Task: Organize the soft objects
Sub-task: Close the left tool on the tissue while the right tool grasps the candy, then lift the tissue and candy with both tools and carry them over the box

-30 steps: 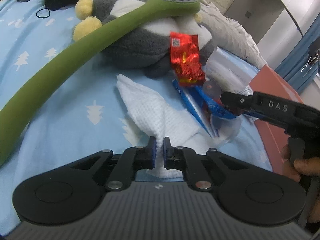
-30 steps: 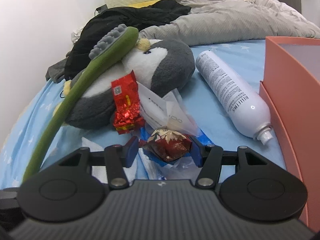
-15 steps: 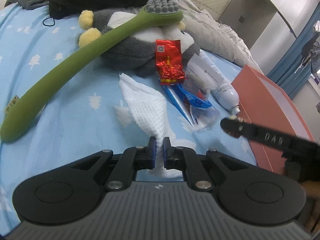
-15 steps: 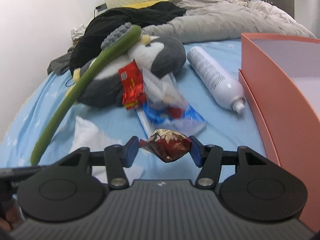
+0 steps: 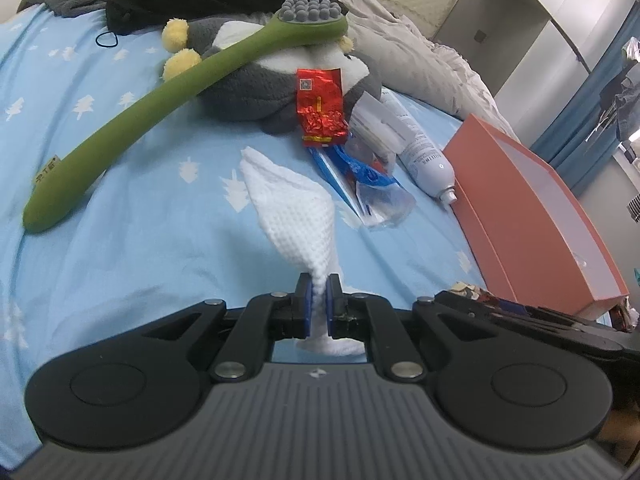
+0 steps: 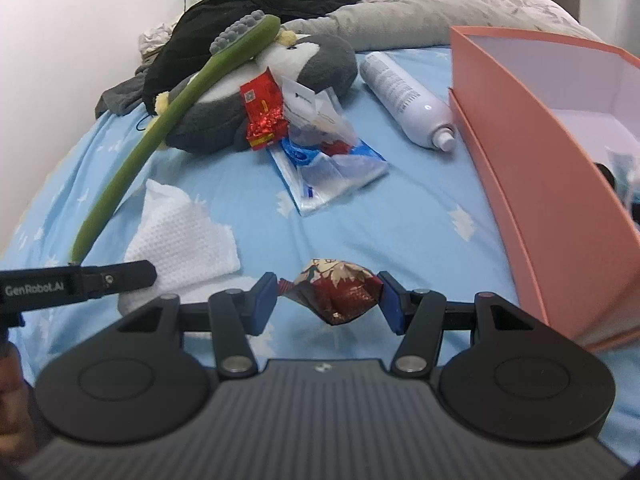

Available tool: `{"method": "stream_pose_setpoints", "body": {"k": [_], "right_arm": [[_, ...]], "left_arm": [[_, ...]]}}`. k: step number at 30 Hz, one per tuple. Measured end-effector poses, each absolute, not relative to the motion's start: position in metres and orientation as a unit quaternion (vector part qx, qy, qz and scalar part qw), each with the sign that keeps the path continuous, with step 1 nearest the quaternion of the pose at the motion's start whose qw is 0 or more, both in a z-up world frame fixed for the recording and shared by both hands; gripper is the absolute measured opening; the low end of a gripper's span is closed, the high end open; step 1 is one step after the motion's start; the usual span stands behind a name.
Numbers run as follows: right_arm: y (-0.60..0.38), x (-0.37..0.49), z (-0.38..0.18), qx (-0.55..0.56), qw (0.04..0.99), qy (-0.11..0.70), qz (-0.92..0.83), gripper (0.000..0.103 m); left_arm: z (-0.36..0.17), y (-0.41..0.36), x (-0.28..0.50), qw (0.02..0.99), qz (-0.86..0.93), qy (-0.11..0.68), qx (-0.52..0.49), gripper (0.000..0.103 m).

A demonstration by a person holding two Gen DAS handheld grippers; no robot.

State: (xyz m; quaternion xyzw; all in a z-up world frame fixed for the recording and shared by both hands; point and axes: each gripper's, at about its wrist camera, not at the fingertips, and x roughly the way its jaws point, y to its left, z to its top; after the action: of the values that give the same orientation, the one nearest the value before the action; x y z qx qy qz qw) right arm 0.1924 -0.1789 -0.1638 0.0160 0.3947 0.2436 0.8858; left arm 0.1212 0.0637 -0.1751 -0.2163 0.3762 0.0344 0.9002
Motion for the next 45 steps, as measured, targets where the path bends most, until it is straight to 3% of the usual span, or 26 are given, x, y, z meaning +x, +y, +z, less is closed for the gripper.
{"method": "stream_pose_setpoints", "body": {"k": [15, 35, 45], "right_arm": [[-0.203, 0.166, -0.127, 0.012, 0.903, 0.351, 0.246, 0.057], [-0.267, 0.186, -0.009, 0.034, 0.954, 0.217, 0.203, 0.058], [-0.322, 0.220, 0.044, 0.042, 0.974, 0.173, 0.140, 0.058]], "left_arm": [[-0.139, 0.033, 0.110, 0.913, 0.015, 0.355, -0.200, 0.008], [0.003, -0.045, 0.167, 0.953, -0.099, 0.245, -0.146, 0.008], [0.052, -0.107, 0.231, 0.949, -0.165, 0.239, -0.124, 0.008]]}}
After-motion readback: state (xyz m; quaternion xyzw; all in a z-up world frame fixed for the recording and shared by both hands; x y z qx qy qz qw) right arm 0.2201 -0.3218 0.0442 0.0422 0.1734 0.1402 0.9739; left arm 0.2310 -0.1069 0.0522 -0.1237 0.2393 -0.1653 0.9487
